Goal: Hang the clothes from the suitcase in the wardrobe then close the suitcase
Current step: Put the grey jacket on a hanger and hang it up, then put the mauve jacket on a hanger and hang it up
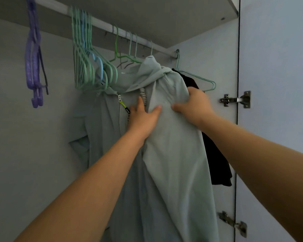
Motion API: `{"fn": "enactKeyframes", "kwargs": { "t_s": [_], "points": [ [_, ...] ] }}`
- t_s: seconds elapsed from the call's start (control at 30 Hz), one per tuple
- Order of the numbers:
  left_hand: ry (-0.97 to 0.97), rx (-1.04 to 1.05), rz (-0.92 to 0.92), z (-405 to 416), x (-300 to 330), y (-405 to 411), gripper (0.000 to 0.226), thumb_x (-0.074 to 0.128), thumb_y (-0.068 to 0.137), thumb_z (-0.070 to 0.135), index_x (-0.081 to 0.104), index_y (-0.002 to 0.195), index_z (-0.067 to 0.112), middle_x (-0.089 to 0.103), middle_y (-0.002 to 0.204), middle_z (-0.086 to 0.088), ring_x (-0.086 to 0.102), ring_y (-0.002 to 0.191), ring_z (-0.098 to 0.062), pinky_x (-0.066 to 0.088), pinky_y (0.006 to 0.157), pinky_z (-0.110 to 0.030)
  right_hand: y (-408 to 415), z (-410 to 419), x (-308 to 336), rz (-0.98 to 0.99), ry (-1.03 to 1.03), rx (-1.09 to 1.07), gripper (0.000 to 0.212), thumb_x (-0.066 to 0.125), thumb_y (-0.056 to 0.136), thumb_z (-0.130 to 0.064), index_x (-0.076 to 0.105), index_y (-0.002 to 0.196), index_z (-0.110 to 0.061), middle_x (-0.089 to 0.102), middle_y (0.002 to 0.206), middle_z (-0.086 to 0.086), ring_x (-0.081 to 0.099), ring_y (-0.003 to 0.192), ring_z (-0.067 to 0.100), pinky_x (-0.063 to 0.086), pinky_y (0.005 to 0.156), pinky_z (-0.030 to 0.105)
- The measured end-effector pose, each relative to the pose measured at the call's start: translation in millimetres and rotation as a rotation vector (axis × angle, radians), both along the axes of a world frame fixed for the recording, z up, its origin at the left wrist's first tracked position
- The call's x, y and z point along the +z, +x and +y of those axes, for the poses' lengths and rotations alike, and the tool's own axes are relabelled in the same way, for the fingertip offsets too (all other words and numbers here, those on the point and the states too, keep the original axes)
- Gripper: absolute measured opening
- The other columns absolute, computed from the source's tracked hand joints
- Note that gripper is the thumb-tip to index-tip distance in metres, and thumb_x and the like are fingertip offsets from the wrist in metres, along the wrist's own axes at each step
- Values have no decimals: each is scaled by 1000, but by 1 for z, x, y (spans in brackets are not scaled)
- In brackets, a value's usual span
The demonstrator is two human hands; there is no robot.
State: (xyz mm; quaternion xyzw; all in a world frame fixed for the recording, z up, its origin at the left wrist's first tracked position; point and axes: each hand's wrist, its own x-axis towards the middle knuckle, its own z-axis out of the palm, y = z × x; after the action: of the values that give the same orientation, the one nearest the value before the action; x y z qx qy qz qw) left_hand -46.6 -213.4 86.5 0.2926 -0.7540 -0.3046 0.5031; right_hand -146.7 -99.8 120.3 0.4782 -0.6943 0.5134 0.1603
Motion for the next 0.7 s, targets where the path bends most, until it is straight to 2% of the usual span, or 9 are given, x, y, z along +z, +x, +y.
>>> {"fn": "enactKeyframes", "kwargs": {
  "t_s": [0.07,0.13,0.2,0.3,0.33,0.4,0.5,0.6,0.7],
  "points": [
    [39,-2,-135,5,-17,-3,87,57,65,60,40,142,26,36,149,-8,43,131,-26,38,107,-39,-8,9,-20,-15,79,-18,33,73,76,-17,62,106,-10,65,103,7,60,96,26,43,74,27],
    [38,53,-164,15,-33,-4,72,58,63,53,60,123,15,50,135,-15,56,114,-31,47,97,-38,-15,22,-40,-65,189,-12,36,74,75,-16,63,109,-12,64,101,5,58,93,23,42,74,26],
    [-36,203,-71,34,-52,-8,54,60,74,38,60,119,9,47,133,-18,51,115,-33,43,100,-37,-24,40,-61,-137,318,-2,39,78,74,-18,65,110,-12,60,97,2,57,90,20,46,77,29],
    [-285,357,131,86,-86,-20,48,63,75,24,55,120,7,45,127,-16,45,116,-35,33,97,-37,-46,74,-102,-238,443,-28,32,80,72,-18,68,99,-7,66,91,5,64,87,23,54,84,36],
    [-366,349,168,101,-98,-26,47,63,72,24,56,116,7,48,122,-17,47,112,-36,32,93,-38,-54,84,-116,-258,470,-35,28,79,72,-15,69,96,-4,67,85,6,65,81,22,56,83,36],
    [-457,260,152,131,-128,-50,43,61,71,25,59,109,6,51,114,-19,49,107,-38,30,89,-37,-72,115,-146,-314,513,-63,16,74,76,-7,71,92,-4,68,74,5,64,64,13,57,68,23],
    [-348,43,-40,178,-172,-92,36,64,79,23,58,112,10,47,119,-16,45,113,-34,31,96,-37,-98,177,-185,-415,565,-143,10,67,81,-5,71,89,-11,70,75,4,58,52,2,42,44,8],
    [-153,-137,-227,229,-213,-133,34,60,85,20,56,117,10,45,126,-14,41,121,-30,30,100,-32,-125,250,-219,-529,605,-203,11,65,83,-4,69,89,-11,69,70,1,60,54,3,43,46,9],
    [22,-293,-382,298,-258,-176,30,59,87,19,59,116,11,54,122,-10,51,111,-22,34,90,-24,-155,339,-256,-648,596,-261,14,64,81,1,70,92,-5,67,66,2,66,62,10,55,60,15]
  ]
}}
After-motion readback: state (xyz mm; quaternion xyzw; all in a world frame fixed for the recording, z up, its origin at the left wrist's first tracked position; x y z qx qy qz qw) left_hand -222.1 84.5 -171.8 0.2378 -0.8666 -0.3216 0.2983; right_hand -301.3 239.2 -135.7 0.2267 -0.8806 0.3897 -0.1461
